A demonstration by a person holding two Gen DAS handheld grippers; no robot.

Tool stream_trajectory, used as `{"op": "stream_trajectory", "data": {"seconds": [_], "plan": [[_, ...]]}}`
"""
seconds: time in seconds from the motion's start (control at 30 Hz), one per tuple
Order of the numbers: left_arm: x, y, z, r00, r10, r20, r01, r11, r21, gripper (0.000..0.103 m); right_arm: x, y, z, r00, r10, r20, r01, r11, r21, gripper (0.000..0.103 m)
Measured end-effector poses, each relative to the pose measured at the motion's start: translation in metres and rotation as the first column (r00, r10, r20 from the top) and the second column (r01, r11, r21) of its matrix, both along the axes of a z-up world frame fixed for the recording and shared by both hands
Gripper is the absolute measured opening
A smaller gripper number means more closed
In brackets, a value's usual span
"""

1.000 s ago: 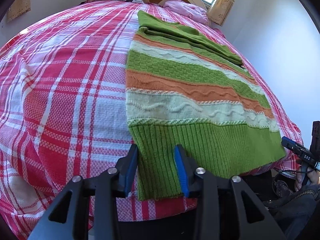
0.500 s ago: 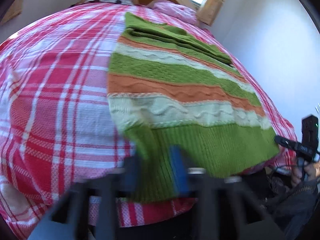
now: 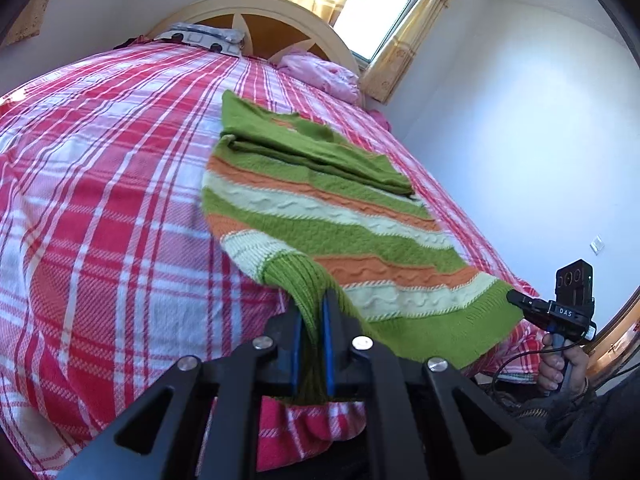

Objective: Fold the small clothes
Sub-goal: 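Lift the hem with both grippers and fold it toward the collar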

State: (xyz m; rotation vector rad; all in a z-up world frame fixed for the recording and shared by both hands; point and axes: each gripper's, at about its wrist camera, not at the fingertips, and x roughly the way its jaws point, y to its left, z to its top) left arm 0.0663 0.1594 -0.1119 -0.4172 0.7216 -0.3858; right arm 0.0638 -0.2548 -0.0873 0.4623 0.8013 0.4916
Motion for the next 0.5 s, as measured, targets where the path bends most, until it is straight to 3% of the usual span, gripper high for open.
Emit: {"op": "stream_trajectory", "data": {"seconds": [0.17, 0.5], "plan": [[0.016, 0.009, 0.02, 0.999, 0.022, 0.047, -0.019, 0.998, -0.062, 0.009, 0.013, -0.003, 0.029, 0.996, -0.016, 0.083, 0.015, 1.0, 0.012, 0.008], [0.051, 0.016, 0.052, 0.985, 0.072, 0.159, -0.061, 0.996, -0.072, 0.009, 0.053, -0.01, 0.068, 0.982, -0.064, 0.177, 0.066, 0.998, -0.002, 0.008]]}}
